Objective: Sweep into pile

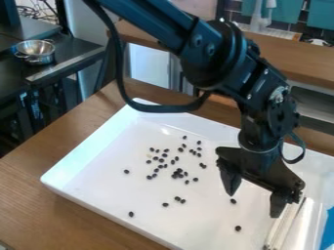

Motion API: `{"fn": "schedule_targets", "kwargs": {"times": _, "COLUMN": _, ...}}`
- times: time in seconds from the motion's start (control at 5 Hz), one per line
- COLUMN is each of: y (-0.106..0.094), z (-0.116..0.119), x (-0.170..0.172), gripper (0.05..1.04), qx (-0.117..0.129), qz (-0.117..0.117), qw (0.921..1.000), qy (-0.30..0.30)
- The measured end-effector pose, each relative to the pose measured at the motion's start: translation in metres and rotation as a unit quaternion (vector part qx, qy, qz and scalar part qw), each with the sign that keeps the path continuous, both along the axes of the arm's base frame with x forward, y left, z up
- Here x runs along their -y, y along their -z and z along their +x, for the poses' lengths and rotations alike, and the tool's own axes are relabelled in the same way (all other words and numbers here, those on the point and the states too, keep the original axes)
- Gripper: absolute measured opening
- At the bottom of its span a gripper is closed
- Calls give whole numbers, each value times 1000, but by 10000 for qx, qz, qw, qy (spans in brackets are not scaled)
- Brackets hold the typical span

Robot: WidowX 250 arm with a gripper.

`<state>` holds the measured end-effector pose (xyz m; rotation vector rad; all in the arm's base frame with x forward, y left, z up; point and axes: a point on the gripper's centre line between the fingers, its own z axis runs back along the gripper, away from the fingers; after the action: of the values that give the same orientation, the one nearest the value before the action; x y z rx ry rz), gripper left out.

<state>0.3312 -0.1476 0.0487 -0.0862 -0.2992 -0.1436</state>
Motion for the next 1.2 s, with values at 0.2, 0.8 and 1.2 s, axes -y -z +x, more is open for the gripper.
{"fn": "schedule_targets", "kwargs": {"times": 0.2, "y": 10, "z": -2, "x": 0, "gripper": 999, "qx": -133, "qz": 40, "qw": 9999, "qy": -13}}
{"fn": "schedule_targets", "kwargs": {"times": 0.8, "y": 9, "z": 16, "x": 18, "gripper": 999, "qx": 17, "qz": -200, "qw": 9998, "qy": -74}}
{"fn": "schedule_targets", "kwargs": {"times": 1.2, "y": 19, "z": 23, "x": 29, "gripper": 1000, "qx": -125, "qz": -178, "qw": 9997, "qy": -113}}
